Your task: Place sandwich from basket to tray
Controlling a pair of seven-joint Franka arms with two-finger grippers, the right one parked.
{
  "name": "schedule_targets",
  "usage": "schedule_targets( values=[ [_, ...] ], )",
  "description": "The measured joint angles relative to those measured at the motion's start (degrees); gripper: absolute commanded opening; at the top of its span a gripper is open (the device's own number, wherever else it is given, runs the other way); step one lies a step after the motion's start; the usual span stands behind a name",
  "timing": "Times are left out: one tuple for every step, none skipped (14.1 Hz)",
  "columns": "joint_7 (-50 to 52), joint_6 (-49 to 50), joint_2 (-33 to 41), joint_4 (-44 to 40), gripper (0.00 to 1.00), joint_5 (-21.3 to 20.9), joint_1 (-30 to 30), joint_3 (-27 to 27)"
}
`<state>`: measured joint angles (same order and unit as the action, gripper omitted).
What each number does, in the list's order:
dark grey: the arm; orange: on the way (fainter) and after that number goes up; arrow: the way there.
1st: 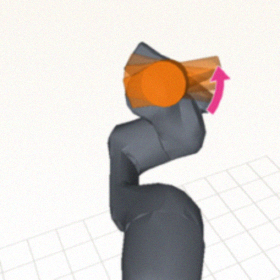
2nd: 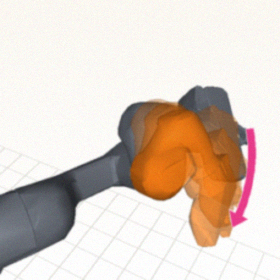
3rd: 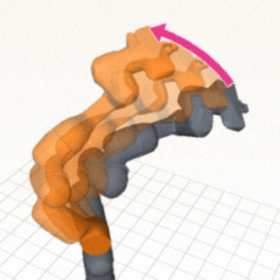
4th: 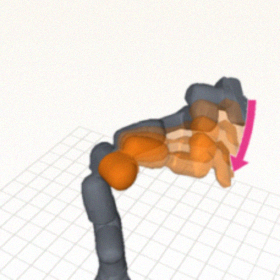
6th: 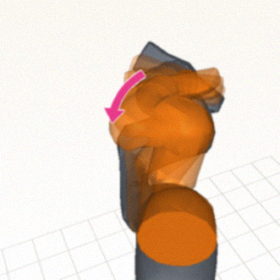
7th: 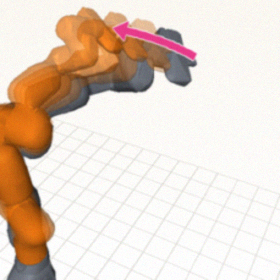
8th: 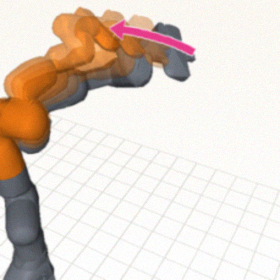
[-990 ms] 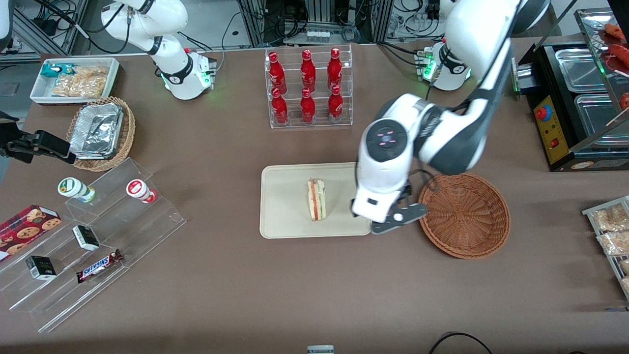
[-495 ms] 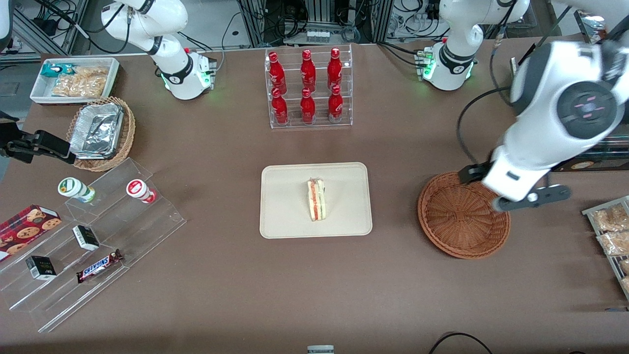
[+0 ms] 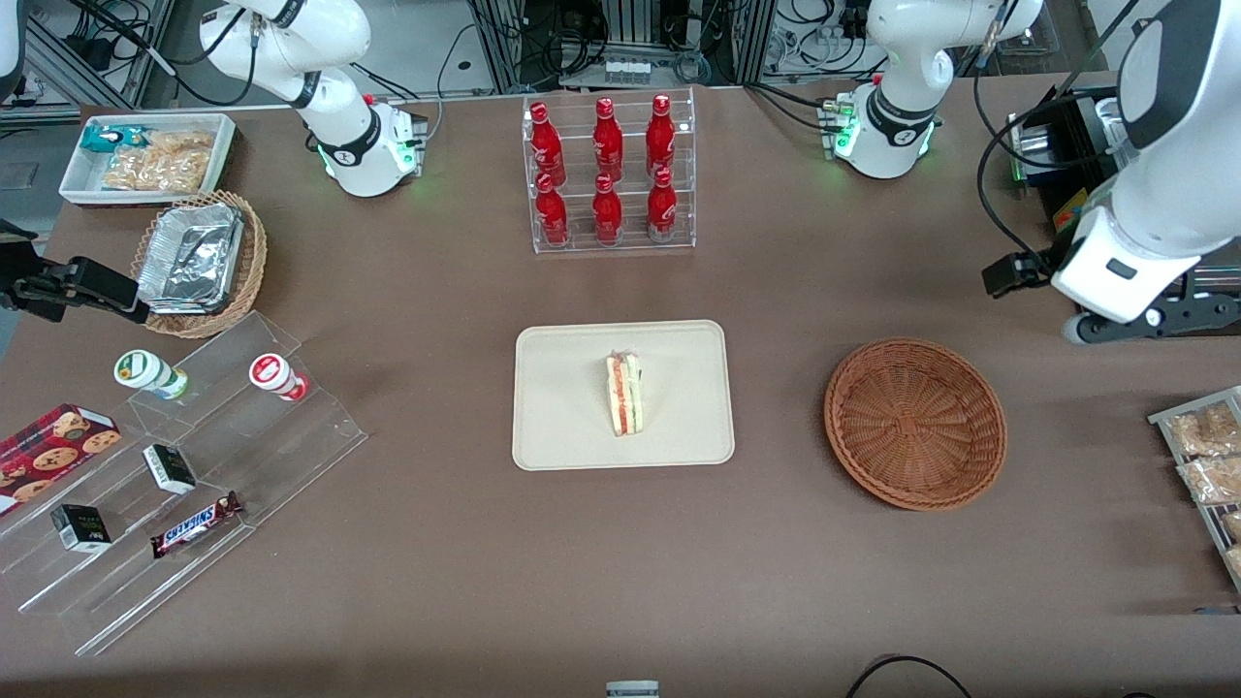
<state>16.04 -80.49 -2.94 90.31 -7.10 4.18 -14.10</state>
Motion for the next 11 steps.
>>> schedule_targets(
  values=[
    [0.0,0.0,1.2,1.2,1.0,0.1,0.0,-0.1],
    [0.0,0.0,1.9,1.9,1.0,0.1,0.0,-0.2],
    [0.0,0.0,2.3,2.1,1.0,0.2,0.0,-0.2],
    [0.0,0.0,2.5,2.1,1.0,0.4,0.1,0.0],
    [-0.5,0.0,2.7,2.1,1.0,1.7,0.4,0.7],
    [-2.4,0.0,2.9,2.1,1.0,3.6,1.0,1.4],
    [-3.8,0.1,3.1,2.1,1.0,4.6,1.6,1.8],
    [-4.7,0.1,3.2,2.0,1.0,5.3,1.9,2.1],
    [-5.1,0.1,3.2,1.7,1.0,5.4,2.0,2.1],
    [-5.2,0.1,3.2,1.2,1.0,5.4,1.9,1.9],
    [-5.2,0.1,3.2,0.8,1.0,5.4,1.9,1.6]
  ],
)
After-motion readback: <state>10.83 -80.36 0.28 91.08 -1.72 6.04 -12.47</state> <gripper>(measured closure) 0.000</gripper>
